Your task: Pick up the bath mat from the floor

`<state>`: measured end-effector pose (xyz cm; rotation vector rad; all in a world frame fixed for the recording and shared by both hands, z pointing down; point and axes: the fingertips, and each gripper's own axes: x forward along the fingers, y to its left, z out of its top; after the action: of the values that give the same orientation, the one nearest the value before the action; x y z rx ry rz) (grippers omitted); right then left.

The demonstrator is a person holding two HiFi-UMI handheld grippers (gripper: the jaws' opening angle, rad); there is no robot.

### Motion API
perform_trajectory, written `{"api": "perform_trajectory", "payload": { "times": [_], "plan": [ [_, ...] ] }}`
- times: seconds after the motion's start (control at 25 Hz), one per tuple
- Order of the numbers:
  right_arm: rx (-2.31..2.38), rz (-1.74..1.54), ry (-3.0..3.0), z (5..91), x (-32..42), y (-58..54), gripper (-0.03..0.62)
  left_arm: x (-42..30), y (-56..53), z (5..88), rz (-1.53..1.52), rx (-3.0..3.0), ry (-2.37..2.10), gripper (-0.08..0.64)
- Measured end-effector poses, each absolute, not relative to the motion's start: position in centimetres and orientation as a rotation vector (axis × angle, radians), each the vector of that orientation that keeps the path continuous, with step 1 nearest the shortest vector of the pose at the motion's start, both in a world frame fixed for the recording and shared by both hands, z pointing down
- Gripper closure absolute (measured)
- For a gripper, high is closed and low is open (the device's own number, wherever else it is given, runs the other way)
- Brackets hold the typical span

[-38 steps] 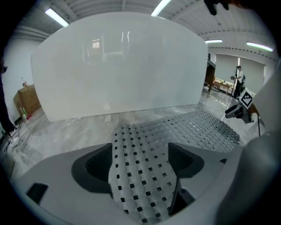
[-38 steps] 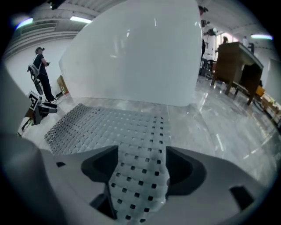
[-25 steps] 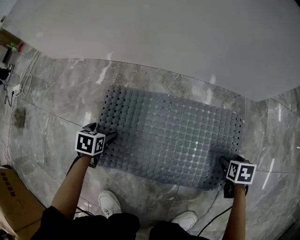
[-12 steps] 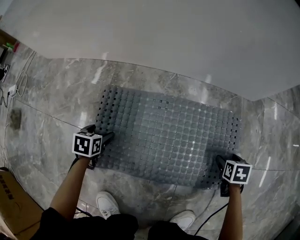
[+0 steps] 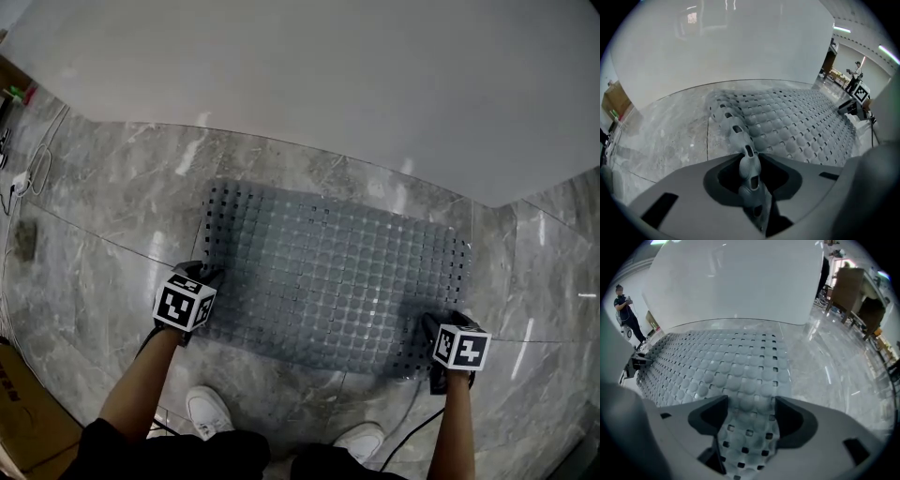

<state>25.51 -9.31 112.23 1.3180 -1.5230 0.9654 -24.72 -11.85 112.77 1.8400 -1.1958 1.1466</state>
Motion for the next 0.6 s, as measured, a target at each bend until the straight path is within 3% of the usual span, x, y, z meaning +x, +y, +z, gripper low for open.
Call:
{"api": "perform_trajectory", "payload": {
  "times": [0.08, 0.16, 0.32, 0.6],
  "plan": [
    [1.313, 0.932, -1.497, 112.1, 26.1, -9.5, 0.269, -24.6, -11.8, 112.8, 1.139, 1.846, -1.178, 0.465],
    [1.319, 0.943, -1.487, 112.4, 26.7, -9.5, 0.182, -24.7, -11.7, 112.8, 1.141, 1.851, -1.185, 0.465],
    [1.323, 1.117, -1.487, 113.2, 27.2, -9.2, 0.167, -24.7, -11.8, 112.7, 1.144, 1.853, -1.198, 0.466],
    [1.325, 1.094, -1.492, 113.1, 27.3, -9.3, 0.166, -24.7, -11.7, 112.7, 1.14, 1.846, -1.205, 0.468]
  ]
}}
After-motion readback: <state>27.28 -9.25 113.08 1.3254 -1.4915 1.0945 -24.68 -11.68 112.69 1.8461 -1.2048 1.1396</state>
